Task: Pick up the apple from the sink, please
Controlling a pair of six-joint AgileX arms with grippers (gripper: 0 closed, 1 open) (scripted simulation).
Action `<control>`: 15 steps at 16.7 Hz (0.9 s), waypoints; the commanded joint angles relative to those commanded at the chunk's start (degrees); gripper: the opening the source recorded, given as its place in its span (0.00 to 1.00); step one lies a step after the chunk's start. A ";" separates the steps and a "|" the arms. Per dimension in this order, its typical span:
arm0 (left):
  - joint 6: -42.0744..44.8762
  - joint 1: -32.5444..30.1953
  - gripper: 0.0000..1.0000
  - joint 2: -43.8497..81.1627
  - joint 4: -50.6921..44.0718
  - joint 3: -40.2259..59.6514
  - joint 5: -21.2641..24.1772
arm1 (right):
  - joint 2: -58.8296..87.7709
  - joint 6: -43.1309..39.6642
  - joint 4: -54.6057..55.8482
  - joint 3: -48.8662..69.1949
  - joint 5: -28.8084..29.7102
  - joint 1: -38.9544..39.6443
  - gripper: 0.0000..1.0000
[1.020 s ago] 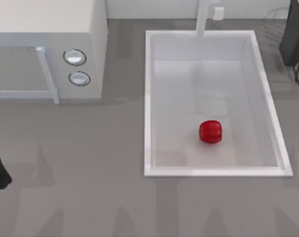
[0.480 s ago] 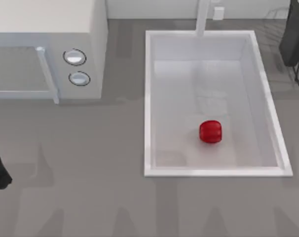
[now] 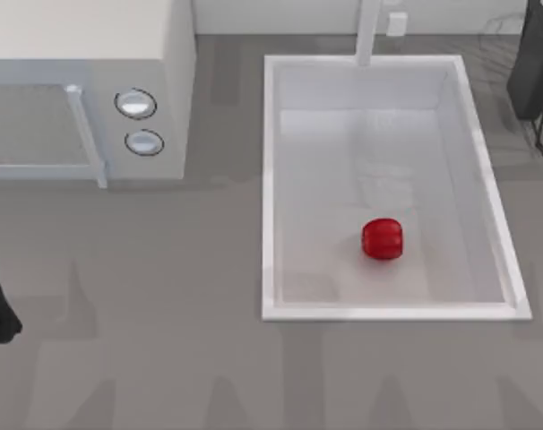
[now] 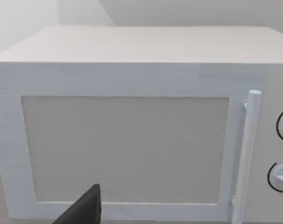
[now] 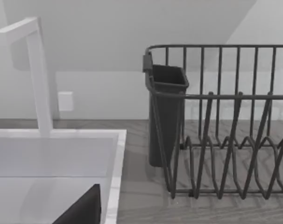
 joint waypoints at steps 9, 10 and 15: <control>0.00 0.00 1.00 0.00 0.00 0.00 0.00 | 8.31 1.52 -4.29 7.04 0.00 1.51 1.00; 0.00 0.00 1.00 0.00 0.00 0.00 0.00 | 11.62 2.13 -5.99 9.82 0.00 2.11 1.00; 0.00 0.00 1.00 0.00 0.00 0.00 0.00 | 33.67 6.26 -17.30 28.39 0.05 6.03 1.00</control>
